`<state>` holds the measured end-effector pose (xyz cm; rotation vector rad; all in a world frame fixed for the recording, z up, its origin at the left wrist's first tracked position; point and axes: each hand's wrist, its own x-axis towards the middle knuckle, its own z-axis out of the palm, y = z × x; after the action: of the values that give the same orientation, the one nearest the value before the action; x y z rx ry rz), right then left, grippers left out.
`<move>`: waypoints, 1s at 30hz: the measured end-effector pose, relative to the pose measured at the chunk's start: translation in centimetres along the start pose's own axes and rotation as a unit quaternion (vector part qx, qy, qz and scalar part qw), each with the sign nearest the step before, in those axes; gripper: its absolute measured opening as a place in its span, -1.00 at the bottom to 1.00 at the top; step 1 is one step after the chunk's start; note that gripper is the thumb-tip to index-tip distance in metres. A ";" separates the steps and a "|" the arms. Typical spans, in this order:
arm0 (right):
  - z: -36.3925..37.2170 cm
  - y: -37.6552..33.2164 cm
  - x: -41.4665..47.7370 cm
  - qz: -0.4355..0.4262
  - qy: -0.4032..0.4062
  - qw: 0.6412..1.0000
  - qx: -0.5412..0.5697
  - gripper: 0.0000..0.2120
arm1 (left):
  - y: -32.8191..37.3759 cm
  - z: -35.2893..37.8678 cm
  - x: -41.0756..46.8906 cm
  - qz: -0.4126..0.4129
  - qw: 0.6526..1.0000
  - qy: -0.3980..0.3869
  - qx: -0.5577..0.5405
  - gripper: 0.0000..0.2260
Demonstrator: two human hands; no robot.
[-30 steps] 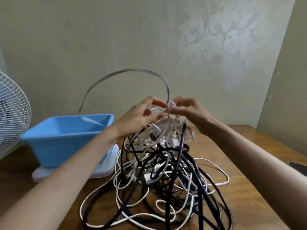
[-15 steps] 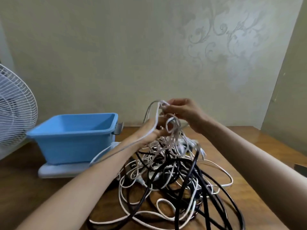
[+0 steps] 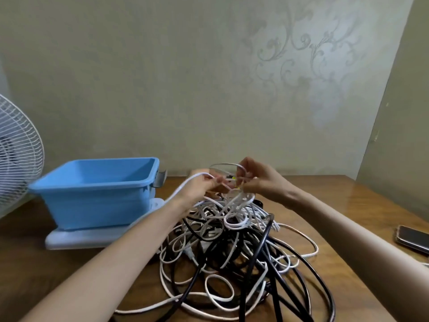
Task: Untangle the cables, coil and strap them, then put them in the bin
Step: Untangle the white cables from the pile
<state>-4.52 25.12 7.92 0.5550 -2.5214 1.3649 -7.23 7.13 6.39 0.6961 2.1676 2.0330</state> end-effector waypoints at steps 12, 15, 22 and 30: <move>-5.1 -0.9 -0.8 0.007 -0.096 0.995 0.002 -0.79 | 5.0 -6.2 1.8 0.112 0.933 0.278 -0.199 -0.79; -5.3 -0.2 -0.7 0.004 -0.077 0.997 0.029 -0.78 | 4.2 -6.0 2.1 0.116 0.928 0.294 -0.194 -0.76; -3.3 2.8 -2.2 0.046 -0.140 0.963 0.224 -0.27 | 0.9 -1.7 -0.2 0.033 0.935 -0.154 0.319 -0.62; 0.0 3.6 -3.5 0.101 -0.149 0.963 -0.199 -0.67 | -0.3 -2.2 -1.0 0.109 0.734 -0.155 0.652 -0.74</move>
<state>-2.90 27.66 3.89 0.4562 -3.0585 0.8328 -7.21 4.65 6.06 1.2459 3.0534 -0.0161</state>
